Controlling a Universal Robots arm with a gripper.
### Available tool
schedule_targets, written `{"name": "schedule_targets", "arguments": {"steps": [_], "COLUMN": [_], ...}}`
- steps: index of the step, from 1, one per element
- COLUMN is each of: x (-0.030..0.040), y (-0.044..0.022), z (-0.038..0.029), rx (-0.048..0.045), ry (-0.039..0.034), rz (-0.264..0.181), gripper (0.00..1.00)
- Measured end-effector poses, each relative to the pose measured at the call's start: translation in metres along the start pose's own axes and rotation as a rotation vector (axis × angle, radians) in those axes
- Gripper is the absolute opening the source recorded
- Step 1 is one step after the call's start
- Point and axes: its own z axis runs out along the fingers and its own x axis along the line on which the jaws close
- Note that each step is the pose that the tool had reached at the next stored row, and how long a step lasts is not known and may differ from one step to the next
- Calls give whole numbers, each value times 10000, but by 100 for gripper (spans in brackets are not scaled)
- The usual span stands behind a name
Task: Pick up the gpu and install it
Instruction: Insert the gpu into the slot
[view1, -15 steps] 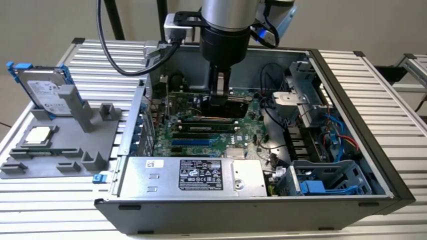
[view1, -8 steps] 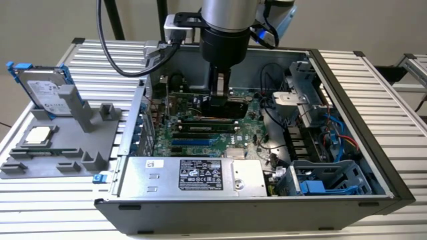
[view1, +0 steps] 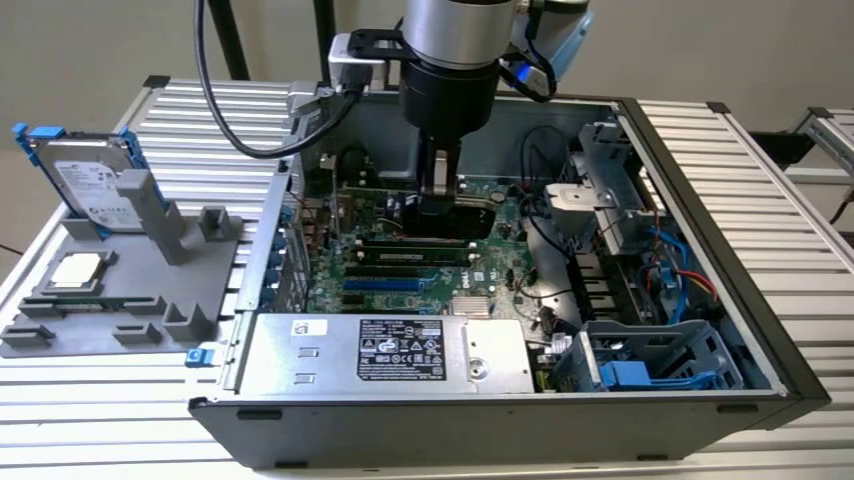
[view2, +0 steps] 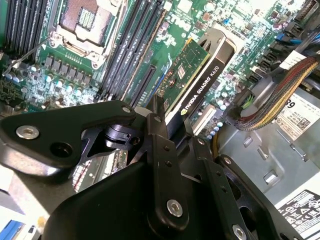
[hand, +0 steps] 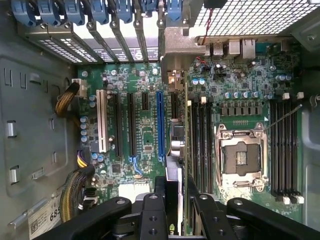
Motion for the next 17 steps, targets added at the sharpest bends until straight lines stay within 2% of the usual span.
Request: {"name": "schedule_targets", "arguments": {"steps": [17], "x": [1], "y": [-1], "z": [58], "rx": [33], "ry": [-2], "rz": [-1], "gripper": [0]}}
